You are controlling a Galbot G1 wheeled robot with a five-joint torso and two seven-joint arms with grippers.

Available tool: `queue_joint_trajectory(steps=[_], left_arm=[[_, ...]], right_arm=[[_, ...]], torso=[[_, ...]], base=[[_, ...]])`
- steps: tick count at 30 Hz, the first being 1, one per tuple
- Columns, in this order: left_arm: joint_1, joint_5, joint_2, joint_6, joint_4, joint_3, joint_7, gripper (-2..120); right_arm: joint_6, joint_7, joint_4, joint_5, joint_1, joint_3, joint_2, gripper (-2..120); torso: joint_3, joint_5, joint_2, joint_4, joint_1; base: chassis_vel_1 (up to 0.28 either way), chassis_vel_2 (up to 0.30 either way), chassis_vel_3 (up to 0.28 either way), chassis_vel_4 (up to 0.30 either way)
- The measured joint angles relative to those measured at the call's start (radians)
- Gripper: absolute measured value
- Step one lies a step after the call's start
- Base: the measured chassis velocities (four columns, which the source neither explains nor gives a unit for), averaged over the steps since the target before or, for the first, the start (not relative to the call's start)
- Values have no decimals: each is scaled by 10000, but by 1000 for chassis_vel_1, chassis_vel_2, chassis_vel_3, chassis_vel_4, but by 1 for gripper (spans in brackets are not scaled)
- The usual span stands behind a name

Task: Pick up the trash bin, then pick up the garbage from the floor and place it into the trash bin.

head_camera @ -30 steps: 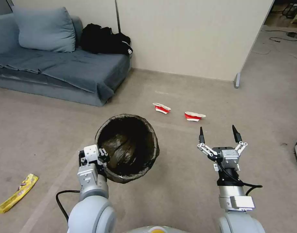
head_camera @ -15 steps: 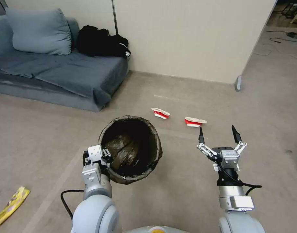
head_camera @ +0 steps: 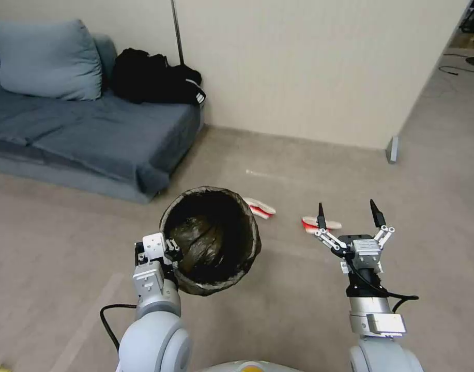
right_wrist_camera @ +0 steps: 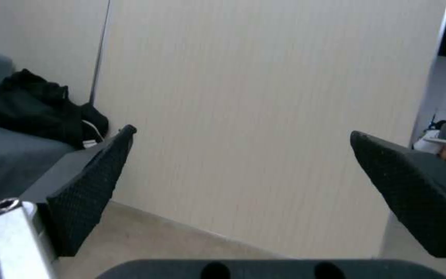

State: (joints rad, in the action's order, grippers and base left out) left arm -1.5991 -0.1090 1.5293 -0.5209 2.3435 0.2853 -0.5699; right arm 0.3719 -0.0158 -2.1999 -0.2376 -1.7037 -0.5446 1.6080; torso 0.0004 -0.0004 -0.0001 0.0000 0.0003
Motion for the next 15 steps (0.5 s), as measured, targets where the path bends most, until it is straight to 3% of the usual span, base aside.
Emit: queue_joint_trajectory(steps=[4, 15], left_arm=[[23, 0, 14, 0, -30, -30, -2, 1], [41, -12, 25, -21, -70, -38, -7, 1]], right_arm=[[65, 41, 39, 3, 22, 2, 0, 100], [232, 75, 159, -32, 143, -32, 0, 100]], torso=[[-1, 1, 0, 0, 0], [-5, 4, 1, 0, -4]], base=[[-129, 118, 107, -74], [37, -43, -43, 35]])
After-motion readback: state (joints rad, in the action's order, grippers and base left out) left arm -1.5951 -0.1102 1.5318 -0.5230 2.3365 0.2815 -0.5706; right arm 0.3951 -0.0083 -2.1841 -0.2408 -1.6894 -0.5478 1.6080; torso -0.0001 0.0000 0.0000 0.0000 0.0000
